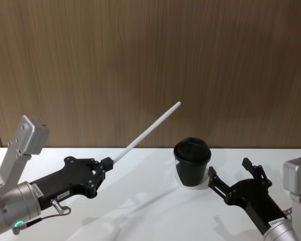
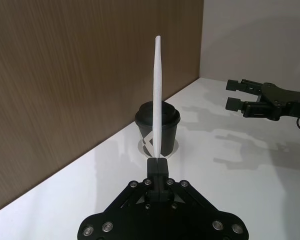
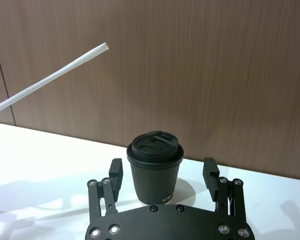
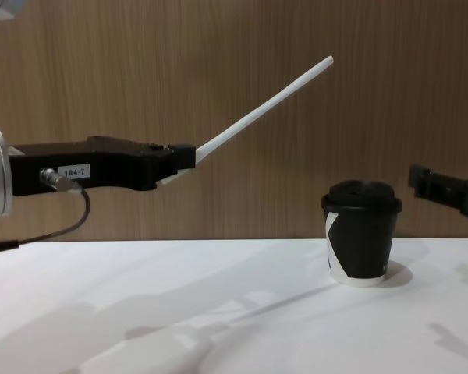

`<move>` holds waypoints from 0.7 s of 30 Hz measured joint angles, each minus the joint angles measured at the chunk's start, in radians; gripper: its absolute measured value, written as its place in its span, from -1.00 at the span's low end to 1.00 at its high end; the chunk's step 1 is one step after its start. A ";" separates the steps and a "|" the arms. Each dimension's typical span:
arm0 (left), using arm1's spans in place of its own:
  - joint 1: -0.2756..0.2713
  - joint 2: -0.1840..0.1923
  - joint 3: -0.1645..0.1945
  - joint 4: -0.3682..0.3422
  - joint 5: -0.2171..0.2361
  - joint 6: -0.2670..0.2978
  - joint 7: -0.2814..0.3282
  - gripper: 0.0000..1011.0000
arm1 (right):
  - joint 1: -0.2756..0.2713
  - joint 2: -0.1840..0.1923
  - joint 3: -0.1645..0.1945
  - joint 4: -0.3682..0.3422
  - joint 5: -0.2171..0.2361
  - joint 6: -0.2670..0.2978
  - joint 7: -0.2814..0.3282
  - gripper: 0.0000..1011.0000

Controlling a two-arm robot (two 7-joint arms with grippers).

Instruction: Pick up the straw with one hand, pass it to the other hand, and insert it into the cup.

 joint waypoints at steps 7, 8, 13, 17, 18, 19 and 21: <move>-0.003 -0.001 0.003 0.001 0.000 -0.001 -0.002 -1.00 | 0.007 -0.007 0.009 -0.016 0.034 0.033 0.020 0.98; -0.004 -0.001 0.003 0.001 0.000 -0.001 -0.002 -1.00 | 0.010 -0.009 0.013 -0.023 0.047 0.048 0.026 0.98; -0.005 -0.001 0.004 0.002 0.000 -0.001 -0.003 -1.00 | 0.020 -0.017 0.025 -0.045 0.098 0.113 0.038 0.98; -0.005 -0.002 0.005 0.002 0.000 -0.002 -0.003 -1.00 | 0.030 -0.025 0.036 -0.065 0.142 0.174 0.044 0.98; -0.005 -0.002 0.005 0.002 0.000 -0.002 -0.003 -1.00 | 0.034 -0.029 0.042 -0.073 0.163 0.203 0.044 0.98; -0.005 -0.002 0.005 0.002 0.000 -0.002 -0.003 -1.00 | 0.036 -0.031 0.043 -0.075 0.172 0.217 0.044 0.98; -0.006 -0.002 0.005 0.003 0.000 -0.002 -0.003 -1.00 | 0.040 -0.035 0.049 -0.084 0.196 0.250 0.044 0.98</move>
